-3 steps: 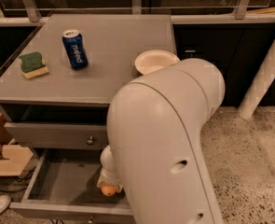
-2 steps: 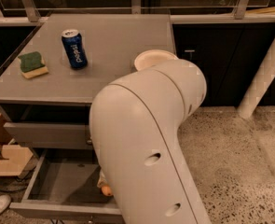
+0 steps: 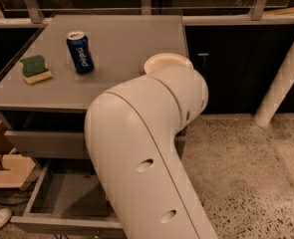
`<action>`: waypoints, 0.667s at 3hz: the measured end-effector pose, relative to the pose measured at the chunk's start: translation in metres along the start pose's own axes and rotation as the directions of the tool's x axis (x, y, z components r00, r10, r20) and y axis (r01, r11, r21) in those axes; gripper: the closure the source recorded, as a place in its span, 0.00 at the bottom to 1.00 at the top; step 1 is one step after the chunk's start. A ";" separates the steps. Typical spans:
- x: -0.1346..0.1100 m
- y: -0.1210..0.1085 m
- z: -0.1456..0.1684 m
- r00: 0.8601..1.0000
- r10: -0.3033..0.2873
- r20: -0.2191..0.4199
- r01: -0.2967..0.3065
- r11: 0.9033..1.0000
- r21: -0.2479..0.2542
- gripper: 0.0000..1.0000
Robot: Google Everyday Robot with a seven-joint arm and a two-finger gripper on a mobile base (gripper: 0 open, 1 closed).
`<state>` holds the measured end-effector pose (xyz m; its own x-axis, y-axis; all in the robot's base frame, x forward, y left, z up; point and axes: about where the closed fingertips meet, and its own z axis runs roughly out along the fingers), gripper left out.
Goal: Place orange into middle drawer
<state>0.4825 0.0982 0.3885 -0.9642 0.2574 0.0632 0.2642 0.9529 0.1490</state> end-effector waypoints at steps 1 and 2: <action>0.004 -0.013 0.007 0.999 0.029 -0.018 -0.029 0.999 0.016 1.00; 0.005 -0.013 0.007 1.000 0.000 -0.019 0.000 1.000 0.016 0.75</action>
Offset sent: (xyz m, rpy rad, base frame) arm -0.0066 -0.0087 -0.0071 -0.0092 0.0215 -0.0211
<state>0.4743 0.0882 0.3798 -0.9636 0.2546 0.0816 0.2638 0.9553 0.1334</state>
